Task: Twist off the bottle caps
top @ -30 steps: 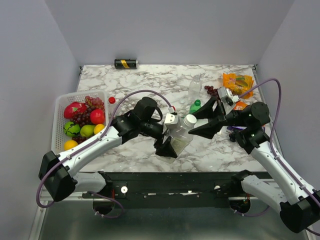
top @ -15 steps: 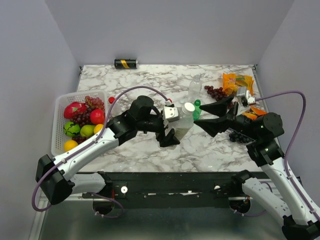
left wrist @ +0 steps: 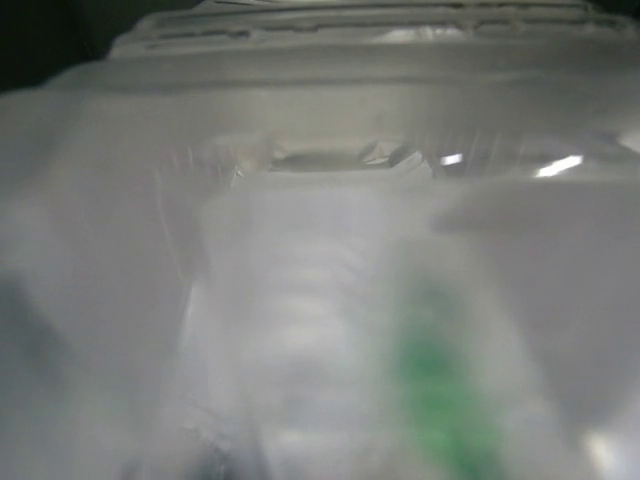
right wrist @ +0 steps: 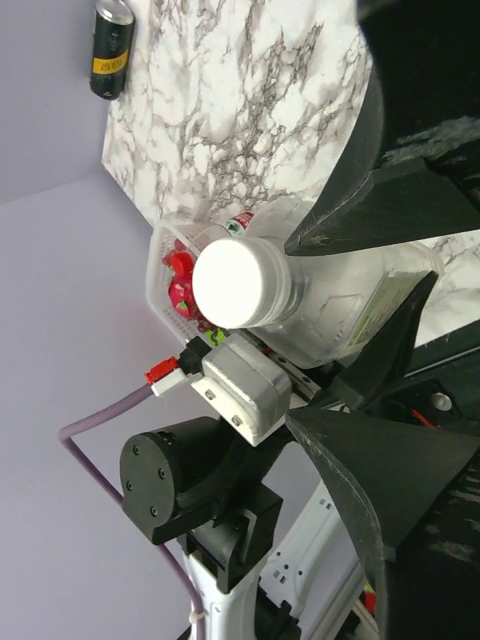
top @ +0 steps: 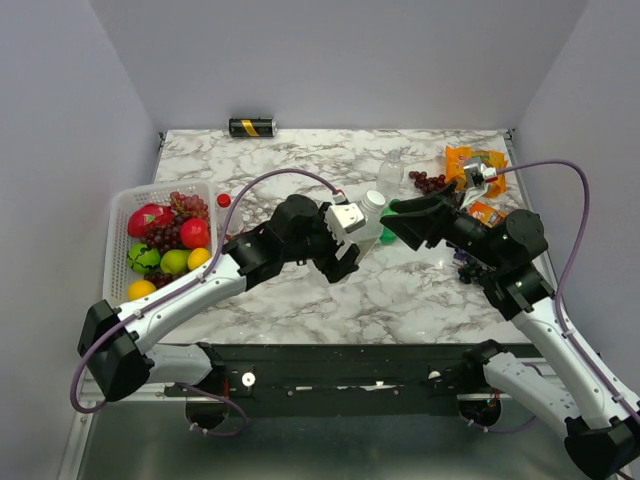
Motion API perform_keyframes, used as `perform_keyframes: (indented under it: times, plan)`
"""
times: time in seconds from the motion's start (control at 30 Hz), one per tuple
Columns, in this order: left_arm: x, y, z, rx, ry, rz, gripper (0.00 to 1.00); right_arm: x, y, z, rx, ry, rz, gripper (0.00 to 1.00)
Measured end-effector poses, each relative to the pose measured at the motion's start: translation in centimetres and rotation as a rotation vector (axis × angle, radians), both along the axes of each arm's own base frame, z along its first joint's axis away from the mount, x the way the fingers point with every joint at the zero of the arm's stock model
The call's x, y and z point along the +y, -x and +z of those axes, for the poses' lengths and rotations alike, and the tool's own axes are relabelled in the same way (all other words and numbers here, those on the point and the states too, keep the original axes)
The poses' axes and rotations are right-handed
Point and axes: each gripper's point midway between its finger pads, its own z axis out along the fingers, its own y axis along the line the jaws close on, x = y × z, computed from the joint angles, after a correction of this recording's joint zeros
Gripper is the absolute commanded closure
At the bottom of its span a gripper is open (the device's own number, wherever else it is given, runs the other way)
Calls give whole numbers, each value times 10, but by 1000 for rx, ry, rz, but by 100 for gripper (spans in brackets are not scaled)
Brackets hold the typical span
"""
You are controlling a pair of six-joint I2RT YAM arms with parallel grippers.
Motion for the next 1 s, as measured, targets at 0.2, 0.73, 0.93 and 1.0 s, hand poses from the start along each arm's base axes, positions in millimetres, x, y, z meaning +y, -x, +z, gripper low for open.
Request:
perform_keyframes:
  times: [0.2,0.73,0.93,1.0]
  plan:
    - [-2,0,-5,0,-16,12,80,6,-10,-9,44,3,-12,32]
    - [-12,8,-20,11,-58,-16,81,12,-24,-20,87,21,-22,35]
    - [-11,8,-21,11,-64,-18,81,15,-27,-22,89,23,-19,43]
    - [-11,8,-21,10,-65,-20,81,15,-29,-23,91,24,-24,52]
